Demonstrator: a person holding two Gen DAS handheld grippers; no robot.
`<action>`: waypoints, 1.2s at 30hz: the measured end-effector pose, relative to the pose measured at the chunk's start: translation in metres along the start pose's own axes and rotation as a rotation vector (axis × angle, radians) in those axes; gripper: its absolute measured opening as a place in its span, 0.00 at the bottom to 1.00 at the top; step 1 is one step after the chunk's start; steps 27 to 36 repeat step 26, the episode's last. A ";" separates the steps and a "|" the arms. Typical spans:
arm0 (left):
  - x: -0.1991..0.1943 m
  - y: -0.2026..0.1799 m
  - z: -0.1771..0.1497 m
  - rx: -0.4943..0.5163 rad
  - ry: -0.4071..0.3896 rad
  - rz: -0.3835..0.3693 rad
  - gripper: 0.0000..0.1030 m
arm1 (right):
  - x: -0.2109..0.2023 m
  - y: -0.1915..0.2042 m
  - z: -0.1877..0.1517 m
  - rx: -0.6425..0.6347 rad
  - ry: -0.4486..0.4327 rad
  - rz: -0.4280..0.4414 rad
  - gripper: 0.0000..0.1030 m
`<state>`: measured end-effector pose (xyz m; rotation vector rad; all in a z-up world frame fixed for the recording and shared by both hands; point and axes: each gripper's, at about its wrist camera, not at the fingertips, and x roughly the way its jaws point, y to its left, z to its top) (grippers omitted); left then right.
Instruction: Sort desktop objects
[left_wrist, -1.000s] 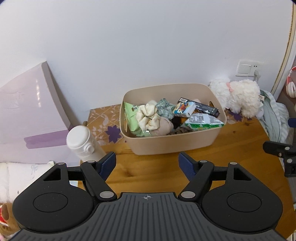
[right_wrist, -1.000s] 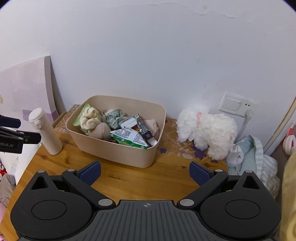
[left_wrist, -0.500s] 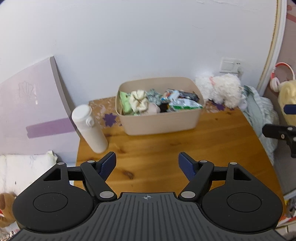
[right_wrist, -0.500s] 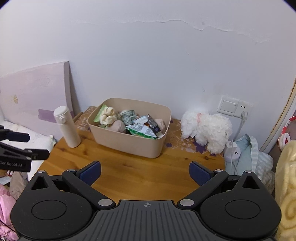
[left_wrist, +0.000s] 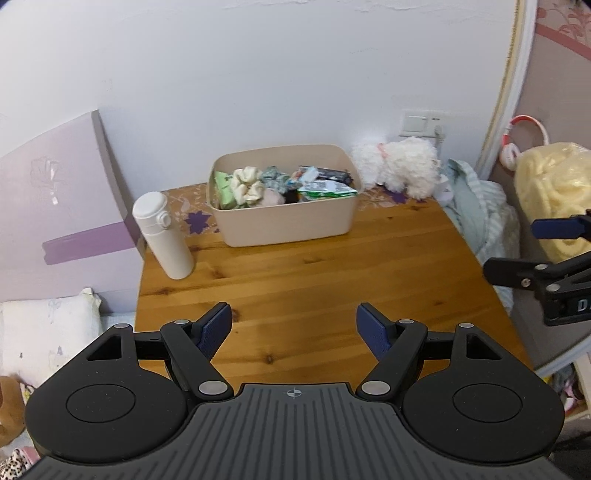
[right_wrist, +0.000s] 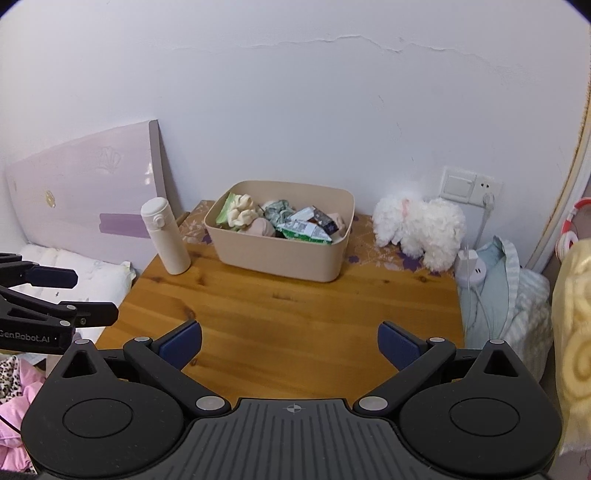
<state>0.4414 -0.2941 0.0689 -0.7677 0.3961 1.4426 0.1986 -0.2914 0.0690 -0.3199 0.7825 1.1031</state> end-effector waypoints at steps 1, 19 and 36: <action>-0.003 -0.002 -0.001 0.008 -0.002 0.000 0.74 | -0.002 0.000 -0.002 0.009 0.004 0.001 1.00; -0.019 -0.022 -0.015 0.054 0.016 -0.047 0.74 | -0.015 -0.008 -0.013 0.065 0.027 -0.008 1.00; -0.018 -0.023 -0.016 0.050 0.025 -0.055 0.74 | -0.010 -0.015 -0.014 0.086 0.042 0.006 1.00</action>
